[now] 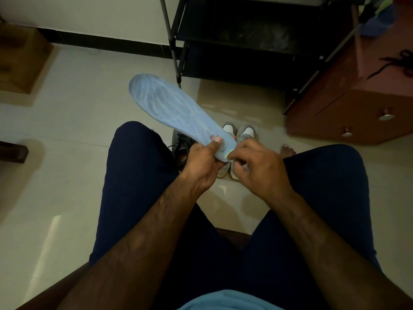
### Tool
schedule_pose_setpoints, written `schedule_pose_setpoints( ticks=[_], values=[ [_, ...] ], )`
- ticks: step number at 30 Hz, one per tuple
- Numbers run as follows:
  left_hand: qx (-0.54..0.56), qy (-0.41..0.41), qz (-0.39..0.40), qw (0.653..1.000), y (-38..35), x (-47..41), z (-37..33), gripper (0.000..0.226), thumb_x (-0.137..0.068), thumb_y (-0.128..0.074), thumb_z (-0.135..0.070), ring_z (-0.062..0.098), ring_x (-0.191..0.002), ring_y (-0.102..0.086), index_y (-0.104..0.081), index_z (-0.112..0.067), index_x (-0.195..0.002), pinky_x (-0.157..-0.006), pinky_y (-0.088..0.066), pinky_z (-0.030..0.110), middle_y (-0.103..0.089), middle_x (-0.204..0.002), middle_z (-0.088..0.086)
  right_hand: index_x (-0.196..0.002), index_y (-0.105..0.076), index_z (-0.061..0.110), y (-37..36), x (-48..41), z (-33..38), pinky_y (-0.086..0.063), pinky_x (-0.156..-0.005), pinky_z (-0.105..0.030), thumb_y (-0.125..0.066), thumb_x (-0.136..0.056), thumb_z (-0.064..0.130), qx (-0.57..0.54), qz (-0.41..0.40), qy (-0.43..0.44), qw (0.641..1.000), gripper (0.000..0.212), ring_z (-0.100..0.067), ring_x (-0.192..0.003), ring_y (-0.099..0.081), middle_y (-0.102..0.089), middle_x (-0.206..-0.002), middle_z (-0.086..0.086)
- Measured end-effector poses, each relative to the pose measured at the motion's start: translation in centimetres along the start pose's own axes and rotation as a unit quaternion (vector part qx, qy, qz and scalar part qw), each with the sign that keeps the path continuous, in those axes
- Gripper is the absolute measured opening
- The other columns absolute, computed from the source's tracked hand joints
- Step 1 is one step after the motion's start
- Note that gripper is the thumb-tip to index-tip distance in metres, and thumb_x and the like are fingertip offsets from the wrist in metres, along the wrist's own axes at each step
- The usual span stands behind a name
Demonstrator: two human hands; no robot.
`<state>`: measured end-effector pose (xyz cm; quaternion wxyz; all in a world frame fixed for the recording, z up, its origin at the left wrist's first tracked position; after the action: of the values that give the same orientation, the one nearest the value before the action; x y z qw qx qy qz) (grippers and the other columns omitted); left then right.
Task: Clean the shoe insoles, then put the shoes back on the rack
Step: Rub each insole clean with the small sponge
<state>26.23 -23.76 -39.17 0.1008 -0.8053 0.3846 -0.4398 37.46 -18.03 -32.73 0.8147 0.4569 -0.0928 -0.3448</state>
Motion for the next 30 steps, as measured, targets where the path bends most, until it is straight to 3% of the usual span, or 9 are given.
schedule_pose_setpoints(
  ticks=[3,7,11,16,21,25,30],
  values=[
    [-0.004,-0.004,0.002,1.000,0.1,0.0,0.0,0.018,-0.107,-0.049,-0.008,0.037,-0.118,-0.067,-0.066,-0.004,-0.109,-0.101,-0.054,0.051,-0.069,-0.125,0.024,-0.095,-0.079,0.021,-0.6,0.7,1.5,-0.055,-0.063,-0.032,-0.074,-0.082,0.010,0.005,0.035,0.041,0.999,0.019,-0.013,-0.082,-0.065,-0.068,-0.100,0.007],
    [-0.015,0.005,0.010,1.000,-0.2,-0.1,0.0,0.024,-0.107,-0.048,-0.010,0.036,-0.118,-0.067,-0.060,0.001,-0.125,-0.102,-0.055,0.050,-0.070,-0.123,0.023,-0.099,-0.079,0.021,0.5,-0.3,-1.2,-0.057,-0.068,-0.040,-0.068,-0.087,0.014,0.002,-0.025,-0.032,0.999,0.018,-0.015,-0.088,-0.067,-0.069,-0.102,0.005],
    [-0.016,0.033,0.006,0.999,-0.1,0.4,0.2,0.022,-0.109,-0.046,-0.015,0.024,-0.095,-0.075,-0.064,-0.002,-0.113,-0.084,-0.062,0.039,-0.078,-0.100,0.011,-0.099,-0.077,0.020,-0.8,0.5,1.4,-0.057,-0.066,-0.039,-0.064,-0.086,0.014,0.020,0.033,0.055,0.998,0.020,-0.021,-0.094,-0.069,-0.067,-0.104,0.003],
    [0.011,0.071,0.004,0.997,-0.2,0.4,0.4,0.027,-0.109,-0.044,-0.018,0.030,-0.105,-0.071,-0.061,-0.001,-0.120,-0.100,-0.056,0.045,-0.072,-0.120,0.020,-0.102,-0.079,0.022,0.3,-0.7,-1.1,-0.057,-0.065,-0.040,-0.067,-0.088,0.015,0.011,-0.029,-0.027,0.999,0.019,-0.014,-0.087,-0.066,-0.068,-0.105,0.007],
    [-0.012,0.066,0.001,0.998,0.0,0.6,0.4,0.028,-0.109,-0.041,-0.017,0.025,-0.096,-0.073,-0.063,-0.001,-0.118,-0.078,-0.062,0.035,-0.074,-0.112,0.015,-0.103,-0.078,0.021,-1.0,0.3,1.6,-0.057,-0.064,-0.038,-0.067,-0.089,0.014,0.010,0.035,0.062,0.997,0.019,-0.016,-0.085,-0.067,-0.067,-0.106,0.005],
    [-0.006,0.060,-0.005,0.998,0.0,0.4,0.5,0.028,-0.110,-0.041,-0.016,0.033,-0.113,-0.069,-0.059,0.002,-0.123,-0.097,-0.057,0.046,-0.068,-0.127,0.023,-0.102,-0.079,0.020,0.3,-0.9,-1.3,-0.058,-0.068,-0.041,-0.068,-0.089,0.014,0.007,-0.041,-0.033,0.999,0.018,-0.017,-0.089,-0.067,-0.068,-0.106,0.005],
    [-0.053,0.034,-0.004,0.998,0.0,0.5,0.4,0.028,-0.110,-0.041,-0.014,0.027,-0.095,-0.072,-0.059,0.004,-0.123,-0.079,-0.062,0.037,-0.070,-0.112,0.020,-0.108,-0.077,0.022,-0.9,0.1,2.1,-0.057,-0.065,-0.040,-0.067,-0.089,0.010,0.010,0.035,0.066,0.997,0.025,-0.019,-0.088,-0.068,-0.068,-0.107,0.004]
  ],
)
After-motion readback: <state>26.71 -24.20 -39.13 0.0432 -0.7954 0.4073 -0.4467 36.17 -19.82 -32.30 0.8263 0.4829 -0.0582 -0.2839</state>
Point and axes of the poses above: each hand's wrist, its own x-axis away from the middle knuckle, its own y-axis out of the back of the hand, z = x × y, the point moved 7 cm from there along -x, towards the middle knuckle
